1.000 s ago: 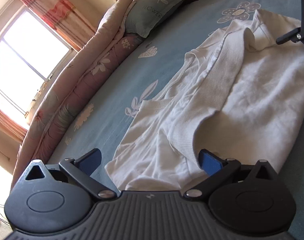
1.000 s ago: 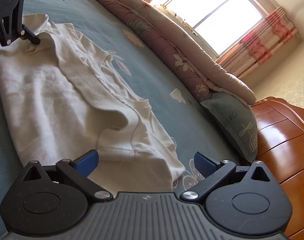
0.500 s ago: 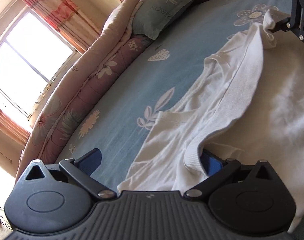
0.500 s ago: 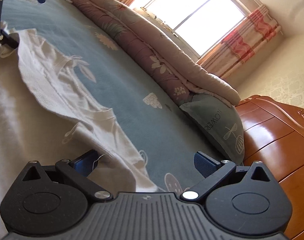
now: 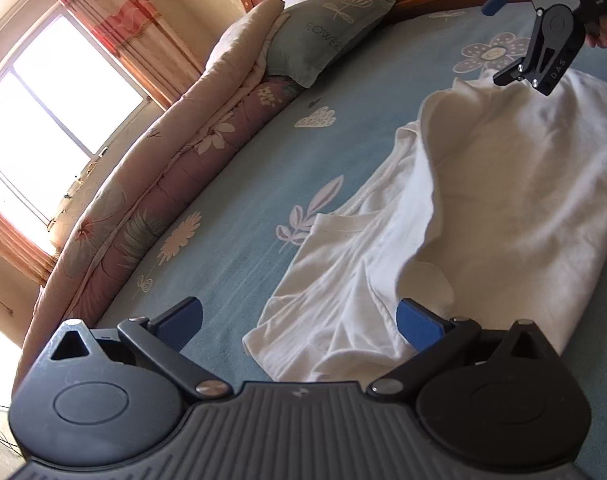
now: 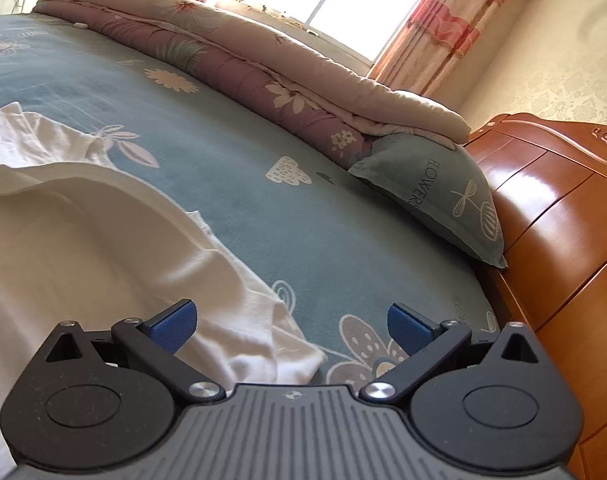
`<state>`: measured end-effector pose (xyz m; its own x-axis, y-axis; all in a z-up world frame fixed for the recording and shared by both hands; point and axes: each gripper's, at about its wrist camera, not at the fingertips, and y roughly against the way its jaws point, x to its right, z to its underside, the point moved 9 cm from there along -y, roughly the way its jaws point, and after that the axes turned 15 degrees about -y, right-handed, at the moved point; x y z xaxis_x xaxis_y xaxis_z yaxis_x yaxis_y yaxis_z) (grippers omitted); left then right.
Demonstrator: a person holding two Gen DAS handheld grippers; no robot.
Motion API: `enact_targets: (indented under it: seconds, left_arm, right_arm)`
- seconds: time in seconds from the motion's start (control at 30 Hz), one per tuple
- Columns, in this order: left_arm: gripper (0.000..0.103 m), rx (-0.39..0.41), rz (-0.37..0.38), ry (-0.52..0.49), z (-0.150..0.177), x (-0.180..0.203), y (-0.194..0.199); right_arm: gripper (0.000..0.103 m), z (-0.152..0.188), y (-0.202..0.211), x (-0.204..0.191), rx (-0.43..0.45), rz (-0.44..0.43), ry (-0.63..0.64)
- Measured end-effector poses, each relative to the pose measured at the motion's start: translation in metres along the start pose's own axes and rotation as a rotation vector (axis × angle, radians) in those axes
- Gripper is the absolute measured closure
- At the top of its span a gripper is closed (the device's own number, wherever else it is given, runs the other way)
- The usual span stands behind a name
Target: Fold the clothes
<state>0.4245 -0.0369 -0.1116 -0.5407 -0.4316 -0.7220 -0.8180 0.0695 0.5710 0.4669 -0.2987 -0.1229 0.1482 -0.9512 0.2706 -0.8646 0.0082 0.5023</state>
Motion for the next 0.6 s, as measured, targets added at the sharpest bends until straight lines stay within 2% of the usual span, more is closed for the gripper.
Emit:
enact_targets:
  seconds: [0.1,0.27,0.37,0.5,0.6]
  left_arm:
    - [0.001,-0.023,0.039,-0.030,0.003,0.017,-0.008]
    - [0.001,-0.084,0.052,-0.081,0.014,0.030,-0.029]
    - [0.000,-0.065,0.061,-0.059,0.013,0.025,-0.037]
    - [0.000,-0.049,-0.051,0.067,0.011,-0.020,-0.048]
    - [0.001,-0.131,-0.160,0.175,0.029,-0.061,-0.070]
  right_arm:
    - [0.000,0.007,0.011,-0.009,-0.008,-0.024,0.011]
    - [0.000,0.014,0.022,-0.018,-0.017,-0.051,0.018]
    - [0.000,0.017,0.023,-0.021,-0.021,-0.060,0.010]
    - [0.000,0.018,0.021,-0.023,-0.024,-0.062,-0.001]
    - [0.000,0.018,0.020,-0.024,-0.026,-0.065,-0.009]
